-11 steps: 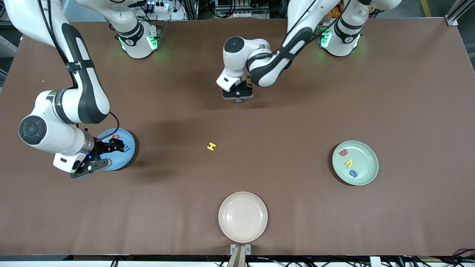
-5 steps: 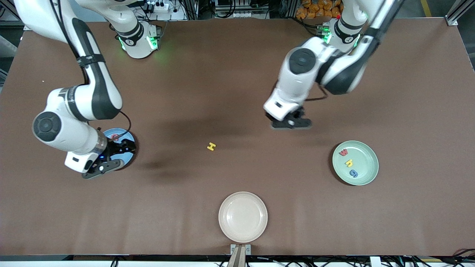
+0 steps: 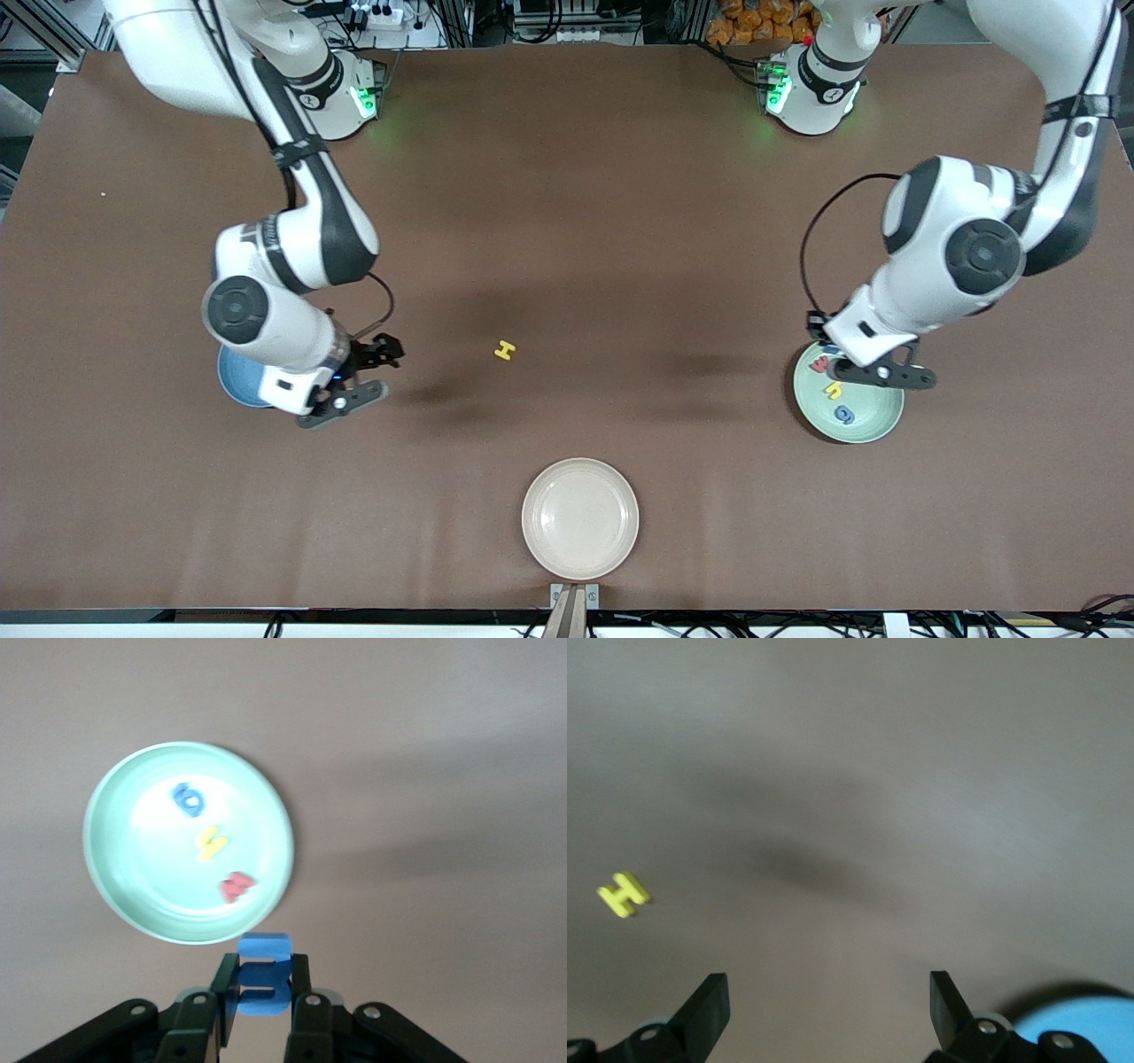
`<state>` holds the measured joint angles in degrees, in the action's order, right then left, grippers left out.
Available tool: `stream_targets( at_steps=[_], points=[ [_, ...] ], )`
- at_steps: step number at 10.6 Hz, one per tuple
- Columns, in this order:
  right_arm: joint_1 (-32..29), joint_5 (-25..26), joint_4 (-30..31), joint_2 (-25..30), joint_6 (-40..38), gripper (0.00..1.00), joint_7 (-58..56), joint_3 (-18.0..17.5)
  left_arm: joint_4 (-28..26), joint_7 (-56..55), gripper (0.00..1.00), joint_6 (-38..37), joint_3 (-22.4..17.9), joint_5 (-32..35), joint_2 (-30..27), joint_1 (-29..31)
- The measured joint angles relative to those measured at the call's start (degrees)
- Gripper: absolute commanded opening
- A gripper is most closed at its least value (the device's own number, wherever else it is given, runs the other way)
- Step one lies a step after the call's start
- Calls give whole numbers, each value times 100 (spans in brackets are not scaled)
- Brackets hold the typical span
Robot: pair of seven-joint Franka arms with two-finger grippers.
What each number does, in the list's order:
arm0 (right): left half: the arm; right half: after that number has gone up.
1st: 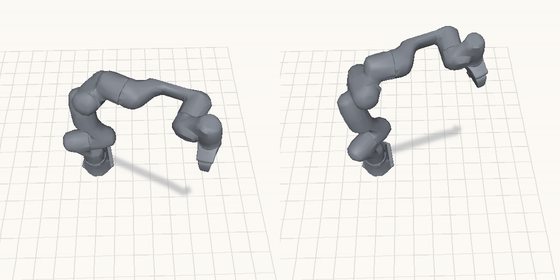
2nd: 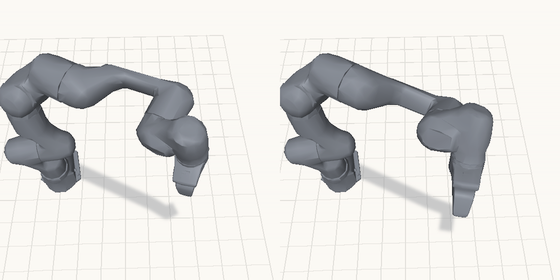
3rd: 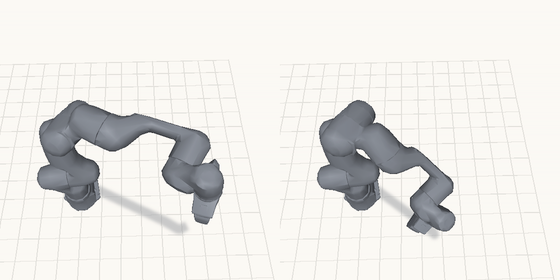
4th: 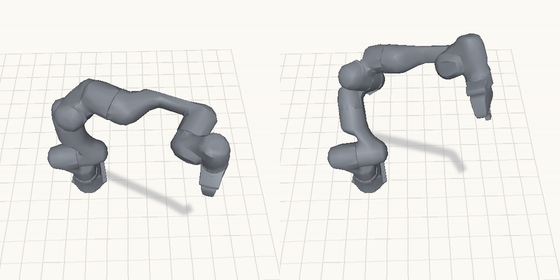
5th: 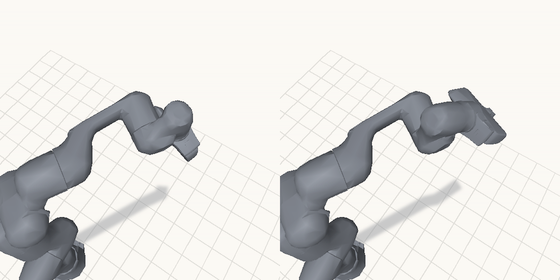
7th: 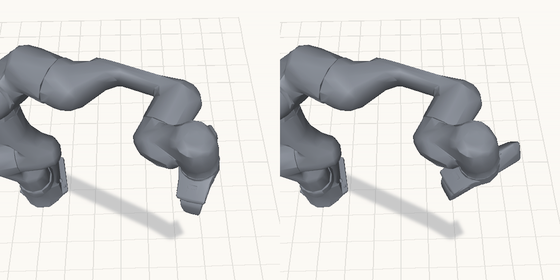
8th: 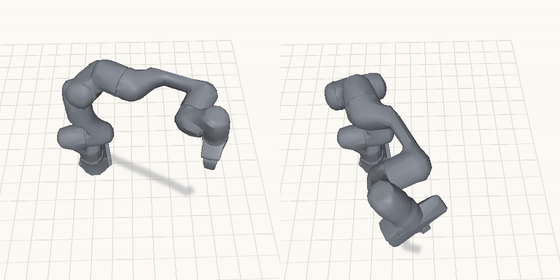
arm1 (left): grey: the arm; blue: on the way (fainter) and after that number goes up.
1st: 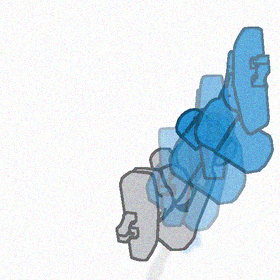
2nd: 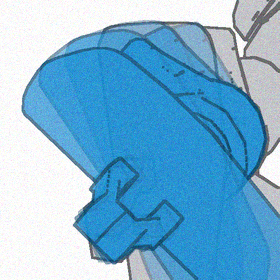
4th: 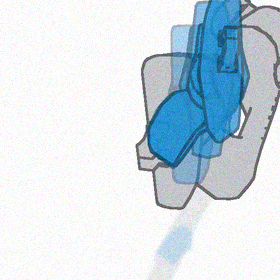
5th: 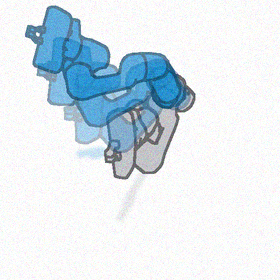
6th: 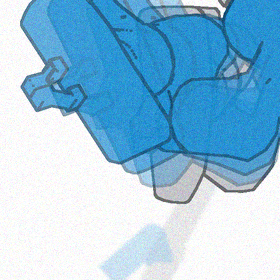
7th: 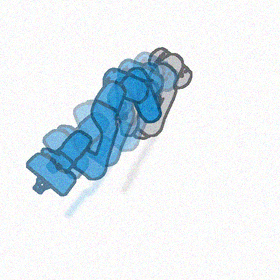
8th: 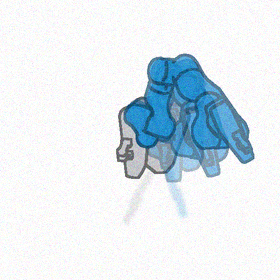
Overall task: Sort uppercase to blue plate, lowercase to green plate
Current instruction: 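Carry the blue m to the green plate while the right gripper reaches the H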
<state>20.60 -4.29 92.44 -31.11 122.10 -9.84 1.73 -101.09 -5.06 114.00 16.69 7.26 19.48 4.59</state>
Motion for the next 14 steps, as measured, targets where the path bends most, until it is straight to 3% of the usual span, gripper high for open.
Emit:
stream_targets(
  at_steps=[4,5,6,11,14],
  points=[
    [679,-2,-389,-611,386,100,-660,0,-10,360,1,646,-393,1,690,-17],
    [729,-2,-415,-723,487,100,-968,1,-5,401,69,793,-459,63,845,-33],
    [734,-2,-441,-833,534,100,-1251,4,13,508,100,861,-531,183,940,-31],
    [1053,-3,-517,-1144,660,100,-1633,0,448,616,100,861,-678,314,707,-3],
    [1294,-2,-516,-1241,983,100,-1644,2,812,615,100,-97,-679,245,35,-11]
  ],
)
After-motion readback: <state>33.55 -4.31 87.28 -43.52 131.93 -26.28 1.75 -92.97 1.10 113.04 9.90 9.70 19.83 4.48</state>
